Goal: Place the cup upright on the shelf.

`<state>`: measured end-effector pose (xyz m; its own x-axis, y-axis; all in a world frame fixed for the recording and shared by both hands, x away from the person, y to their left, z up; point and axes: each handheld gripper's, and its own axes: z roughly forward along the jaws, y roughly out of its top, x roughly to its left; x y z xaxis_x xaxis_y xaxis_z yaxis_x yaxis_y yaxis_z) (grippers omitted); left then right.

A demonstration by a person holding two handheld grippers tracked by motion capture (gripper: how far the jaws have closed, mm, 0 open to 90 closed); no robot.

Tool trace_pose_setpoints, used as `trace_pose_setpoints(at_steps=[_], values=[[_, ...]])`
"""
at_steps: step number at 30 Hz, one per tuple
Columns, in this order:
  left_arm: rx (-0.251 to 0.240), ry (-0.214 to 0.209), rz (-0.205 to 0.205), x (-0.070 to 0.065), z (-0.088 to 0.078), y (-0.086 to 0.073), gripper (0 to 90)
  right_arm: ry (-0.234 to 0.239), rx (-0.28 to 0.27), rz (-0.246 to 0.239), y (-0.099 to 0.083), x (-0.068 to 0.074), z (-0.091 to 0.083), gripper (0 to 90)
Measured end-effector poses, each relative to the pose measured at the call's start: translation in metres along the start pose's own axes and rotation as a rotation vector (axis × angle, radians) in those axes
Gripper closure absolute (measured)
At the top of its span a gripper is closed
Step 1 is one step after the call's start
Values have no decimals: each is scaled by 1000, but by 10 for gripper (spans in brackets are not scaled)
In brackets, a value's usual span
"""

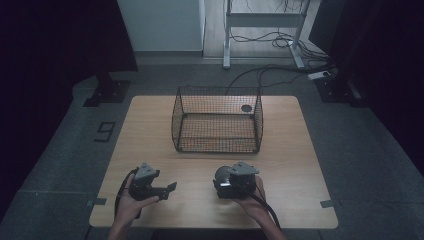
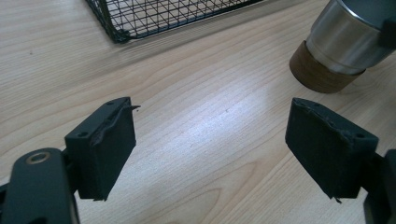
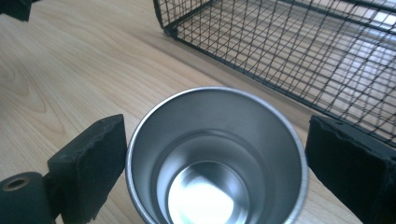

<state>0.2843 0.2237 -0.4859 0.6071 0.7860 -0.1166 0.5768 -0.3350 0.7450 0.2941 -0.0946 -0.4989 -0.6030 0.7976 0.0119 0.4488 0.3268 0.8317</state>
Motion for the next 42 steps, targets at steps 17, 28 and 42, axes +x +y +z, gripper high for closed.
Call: trace_pose_setpoints(at_steps=[17,28,42], values=[[0,-4,0,0,1,0,163,1,25,-46,-11,-1,14,132],[-6,2,0,-1,-1,0,162,36,12,-36,-9,-6,11,134],[-10,3,-3,1,-3,1,162,49,-50,-62,6,-10,-8,134]])
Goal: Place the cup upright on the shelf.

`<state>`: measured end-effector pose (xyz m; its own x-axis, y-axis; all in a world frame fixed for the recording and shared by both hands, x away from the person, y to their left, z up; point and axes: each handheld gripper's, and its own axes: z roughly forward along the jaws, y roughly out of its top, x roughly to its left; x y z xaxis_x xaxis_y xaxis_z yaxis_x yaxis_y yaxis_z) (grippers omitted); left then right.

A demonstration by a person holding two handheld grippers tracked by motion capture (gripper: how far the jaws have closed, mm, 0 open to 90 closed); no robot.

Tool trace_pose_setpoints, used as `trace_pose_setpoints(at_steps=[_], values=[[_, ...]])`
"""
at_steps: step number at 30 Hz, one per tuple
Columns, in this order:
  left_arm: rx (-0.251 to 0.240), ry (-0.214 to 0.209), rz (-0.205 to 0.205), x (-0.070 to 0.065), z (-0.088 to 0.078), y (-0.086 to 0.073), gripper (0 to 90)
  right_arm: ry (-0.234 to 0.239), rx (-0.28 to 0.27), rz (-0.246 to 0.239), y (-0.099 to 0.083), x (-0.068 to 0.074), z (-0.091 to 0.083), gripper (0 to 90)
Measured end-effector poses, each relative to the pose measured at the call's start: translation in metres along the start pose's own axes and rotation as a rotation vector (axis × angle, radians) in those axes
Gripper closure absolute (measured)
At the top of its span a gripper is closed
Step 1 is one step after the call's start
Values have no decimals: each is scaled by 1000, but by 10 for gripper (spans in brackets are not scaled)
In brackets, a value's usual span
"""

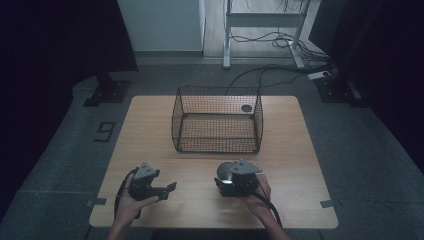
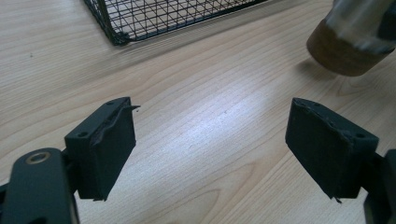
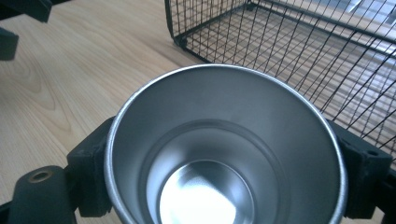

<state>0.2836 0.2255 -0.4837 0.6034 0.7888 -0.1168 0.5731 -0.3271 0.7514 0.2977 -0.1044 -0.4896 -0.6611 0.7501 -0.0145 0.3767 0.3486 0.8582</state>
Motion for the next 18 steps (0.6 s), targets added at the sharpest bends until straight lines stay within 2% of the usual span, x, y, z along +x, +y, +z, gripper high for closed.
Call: trace_pose_setpoints(at_steps=[18], values=[[-8,3,-4,2,-3,0,162,9,-67,32,26,-18,-25,135]])
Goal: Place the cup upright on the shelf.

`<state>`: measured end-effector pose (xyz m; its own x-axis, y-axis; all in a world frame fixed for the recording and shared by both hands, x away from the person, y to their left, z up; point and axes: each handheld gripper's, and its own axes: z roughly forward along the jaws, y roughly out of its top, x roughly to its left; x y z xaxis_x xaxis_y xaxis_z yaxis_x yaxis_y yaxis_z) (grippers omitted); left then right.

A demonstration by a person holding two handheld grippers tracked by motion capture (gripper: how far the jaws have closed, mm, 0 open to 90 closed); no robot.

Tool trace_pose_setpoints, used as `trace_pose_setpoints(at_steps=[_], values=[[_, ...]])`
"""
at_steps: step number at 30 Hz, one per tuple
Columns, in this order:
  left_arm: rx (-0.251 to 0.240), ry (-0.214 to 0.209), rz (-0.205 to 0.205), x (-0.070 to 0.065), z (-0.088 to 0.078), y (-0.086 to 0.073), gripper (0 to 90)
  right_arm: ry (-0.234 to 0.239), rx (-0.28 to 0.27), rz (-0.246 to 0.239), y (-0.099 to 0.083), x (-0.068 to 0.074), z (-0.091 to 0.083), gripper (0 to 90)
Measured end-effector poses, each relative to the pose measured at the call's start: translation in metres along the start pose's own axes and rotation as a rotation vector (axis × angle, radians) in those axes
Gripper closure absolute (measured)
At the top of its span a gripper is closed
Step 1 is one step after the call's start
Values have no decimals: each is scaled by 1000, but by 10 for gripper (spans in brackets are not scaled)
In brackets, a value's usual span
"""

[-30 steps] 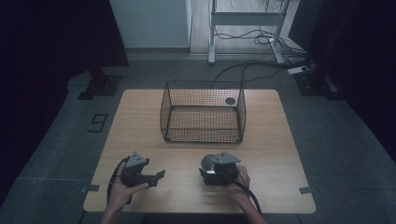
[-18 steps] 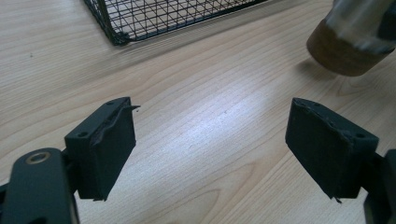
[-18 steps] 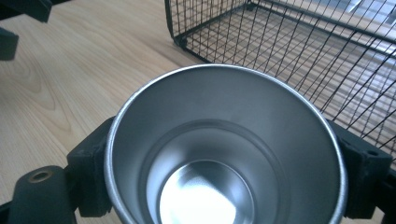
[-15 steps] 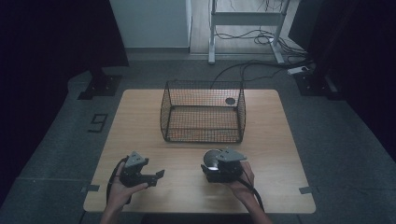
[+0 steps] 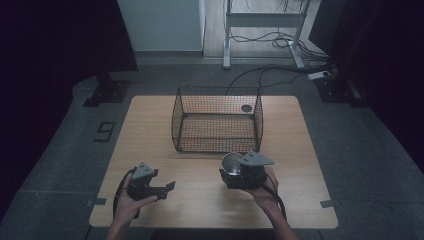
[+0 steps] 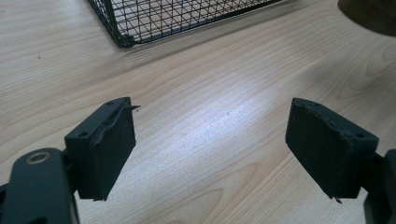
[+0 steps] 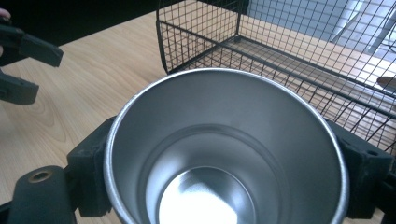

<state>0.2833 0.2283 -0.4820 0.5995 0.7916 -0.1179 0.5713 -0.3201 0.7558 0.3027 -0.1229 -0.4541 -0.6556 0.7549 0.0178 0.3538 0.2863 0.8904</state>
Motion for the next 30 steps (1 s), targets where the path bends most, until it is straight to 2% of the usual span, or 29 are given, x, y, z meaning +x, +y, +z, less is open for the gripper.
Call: trace_pose_setpoints(at_steps=[10,30], values=[[-1,4,-6,0,0,0,155,13,-13,9,11,-3,0,135],[0,-2,-1,-1,1,0,155,4,-34,11,37,-10,1,135]])
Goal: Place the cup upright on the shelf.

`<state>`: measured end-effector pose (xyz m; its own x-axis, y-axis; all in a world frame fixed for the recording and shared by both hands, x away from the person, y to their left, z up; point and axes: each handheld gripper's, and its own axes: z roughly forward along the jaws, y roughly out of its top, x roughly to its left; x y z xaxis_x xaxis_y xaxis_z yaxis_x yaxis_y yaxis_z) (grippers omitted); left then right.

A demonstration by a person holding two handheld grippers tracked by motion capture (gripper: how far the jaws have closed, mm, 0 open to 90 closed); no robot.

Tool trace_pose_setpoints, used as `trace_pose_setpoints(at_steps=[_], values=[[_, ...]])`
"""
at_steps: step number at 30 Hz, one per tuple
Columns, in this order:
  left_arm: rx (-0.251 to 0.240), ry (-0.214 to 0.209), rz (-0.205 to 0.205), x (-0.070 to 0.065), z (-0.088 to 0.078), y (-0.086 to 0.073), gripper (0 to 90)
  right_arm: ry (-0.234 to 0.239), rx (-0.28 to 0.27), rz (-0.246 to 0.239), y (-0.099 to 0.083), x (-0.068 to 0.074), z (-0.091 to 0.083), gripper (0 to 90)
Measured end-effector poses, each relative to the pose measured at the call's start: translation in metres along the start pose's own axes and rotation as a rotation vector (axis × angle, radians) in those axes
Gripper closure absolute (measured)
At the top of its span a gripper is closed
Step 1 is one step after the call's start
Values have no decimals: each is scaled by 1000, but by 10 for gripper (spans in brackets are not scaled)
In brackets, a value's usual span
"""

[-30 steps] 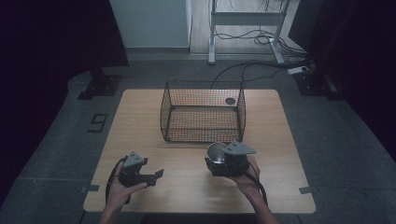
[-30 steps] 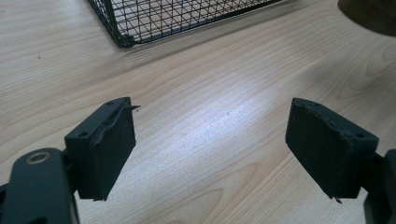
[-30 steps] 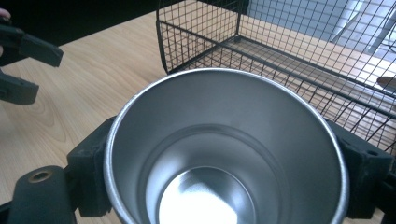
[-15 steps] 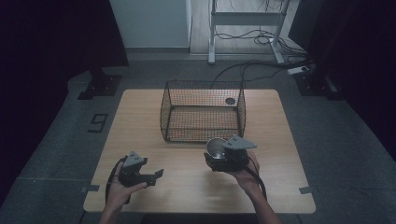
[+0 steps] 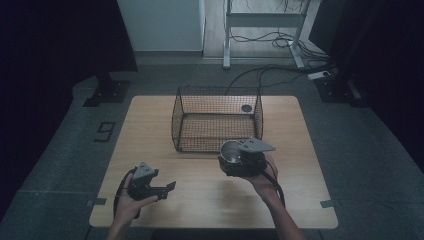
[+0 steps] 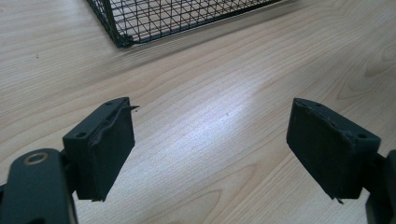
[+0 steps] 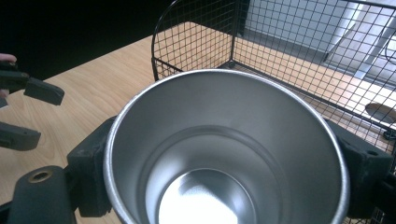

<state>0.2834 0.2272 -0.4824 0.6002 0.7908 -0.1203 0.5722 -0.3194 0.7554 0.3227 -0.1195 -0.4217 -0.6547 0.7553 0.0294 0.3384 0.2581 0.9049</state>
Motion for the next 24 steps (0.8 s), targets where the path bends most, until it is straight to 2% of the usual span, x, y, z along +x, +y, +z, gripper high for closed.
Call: trace_pose_setpoints(at_steps=[13,24], values=[[2,-1,1,0,1,0,155,-6,-20,-13,16,-3,-1,135],[0,0,1,0,0,0,156,-3,-21,-2,25,-7,4,135]])
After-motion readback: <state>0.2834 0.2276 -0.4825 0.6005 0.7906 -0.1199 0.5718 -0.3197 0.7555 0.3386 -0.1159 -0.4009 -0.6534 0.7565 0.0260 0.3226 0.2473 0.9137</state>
